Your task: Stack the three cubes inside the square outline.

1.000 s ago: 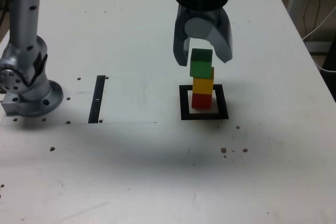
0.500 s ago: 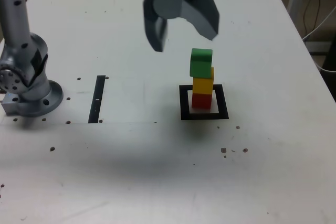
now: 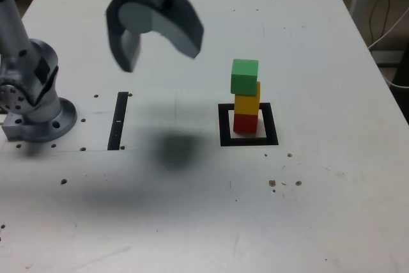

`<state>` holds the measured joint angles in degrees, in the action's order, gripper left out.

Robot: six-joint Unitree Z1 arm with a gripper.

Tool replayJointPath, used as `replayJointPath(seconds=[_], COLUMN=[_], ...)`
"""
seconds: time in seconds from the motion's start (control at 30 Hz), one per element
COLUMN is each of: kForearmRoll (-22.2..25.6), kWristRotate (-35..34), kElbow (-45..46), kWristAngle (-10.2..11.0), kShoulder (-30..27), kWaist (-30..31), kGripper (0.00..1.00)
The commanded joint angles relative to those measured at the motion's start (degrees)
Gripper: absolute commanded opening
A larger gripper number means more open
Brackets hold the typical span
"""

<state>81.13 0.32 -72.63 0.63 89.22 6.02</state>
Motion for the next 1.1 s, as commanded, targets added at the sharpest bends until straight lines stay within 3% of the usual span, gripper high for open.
replayJointPath(seconds=[0.0,0.17,0.43,0.57,1.07], kForearmRoll=[-0.5,-3.0,-5.9,-8.7,-13.5], kWristRotate=[-0.1,-0.1,-0.1,-0.1,2.1], kElbow=[3.2,9.0,15.0,17.9,19.9], kWristAngle=[-0.9,-1.5,0.5,0.5,0.3], kShoulder=[-0.4,-0.4,0.4,-0.1,-5.3], kWaist=[0.2,0.3,0.4,0.4,0.4], kGripper=[0.99,0.99,0.99,0.99,0.99])
